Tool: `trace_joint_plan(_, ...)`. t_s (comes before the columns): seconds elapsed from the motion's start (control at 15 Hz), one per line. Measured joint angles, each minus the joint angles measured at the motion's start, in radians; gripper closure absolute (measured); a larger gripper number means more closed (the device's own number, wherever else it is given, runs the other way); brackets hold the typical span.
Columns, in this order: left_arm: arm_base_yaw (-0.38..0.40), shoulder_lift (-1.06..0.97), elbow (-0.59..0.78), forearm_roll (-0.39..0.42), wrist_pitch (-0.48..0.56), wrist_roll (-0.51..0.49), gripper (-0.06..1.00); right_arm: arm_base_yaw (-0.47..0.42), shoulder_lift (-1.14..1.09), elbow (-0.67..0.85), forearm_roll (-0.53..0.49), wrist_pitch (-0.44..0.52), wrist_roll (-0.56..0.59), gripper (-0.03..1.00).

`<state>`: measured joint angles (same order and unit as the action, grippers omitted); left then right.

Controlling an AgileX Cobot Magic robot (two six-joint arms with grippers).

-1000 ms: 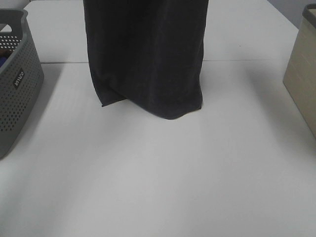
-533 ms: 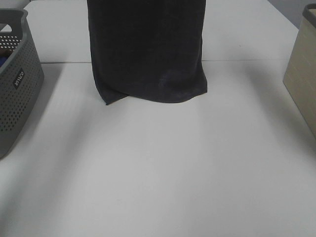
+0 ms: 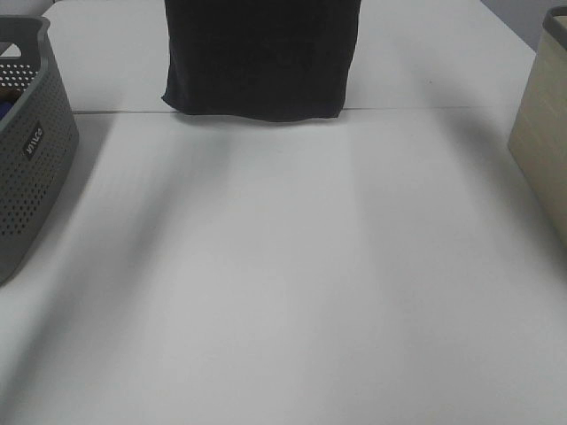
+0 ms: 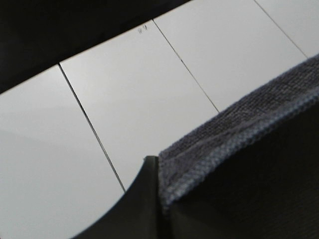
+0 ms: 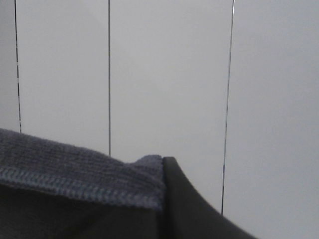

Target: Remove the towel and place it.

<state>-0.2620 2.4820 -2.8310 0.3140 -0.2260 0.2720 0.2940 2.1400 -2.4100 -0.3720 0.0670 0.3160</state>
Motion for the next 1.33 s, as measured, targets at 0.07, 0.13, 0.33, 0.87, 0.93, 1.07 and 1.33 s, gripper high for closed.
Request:
trace_joint_plan(0.07, -0.006, 0.012, -0.004, 0.0, 0.06, 0.0, 0.94, -0.003, 0.005, 0.0, 0.007, 0.015, 0.0, 0.96)
trace_joint_plan(0.13, -0.01, 0.019, 0.0, 0.0, 0.129, 0.0, 0.94, -0.003, 0.01, 0.0, 0.016, 0.045, 0.0, 0.96)
trace_joint_plan(0.33, -0.029, 0.024, 0.006, -0.008, 0.334, -0.001, 0.94, -0.003, 0.014, 0.0, 0.069, 0.163, -0.002, 0.96)
trace_joint_plan(0.87, -0.06, -0.077, 0.006, -0.277, 1.213, 0.084, 0.94, -0.004, -0.082, 0.0, 0.372, 0.778, -0.3, 0.96)
trace_joint_plan(0.93, -0.06, -0.1, 0.006, -0.297, 1.304, 0.067, 0.94, -0.004, -0.102, 0.0, 0.383, 0.846, -0.316, 0.96)
trace_joint_plan(1.07, -0.06, -0.137, 0.005, -0.314, 1.412, -0.008, 0.94, -0.004, -0.127, 0.0, 0.427, 0.954, -0.351, 0.96)
trace_joint_plan(1.33, -0.06, -0.22, 0.105, -0.371, 1.438, -0.166, 0.94, -0.005, -0.143, 0.005, 0.464, 1.144, -0.398, 0.96)
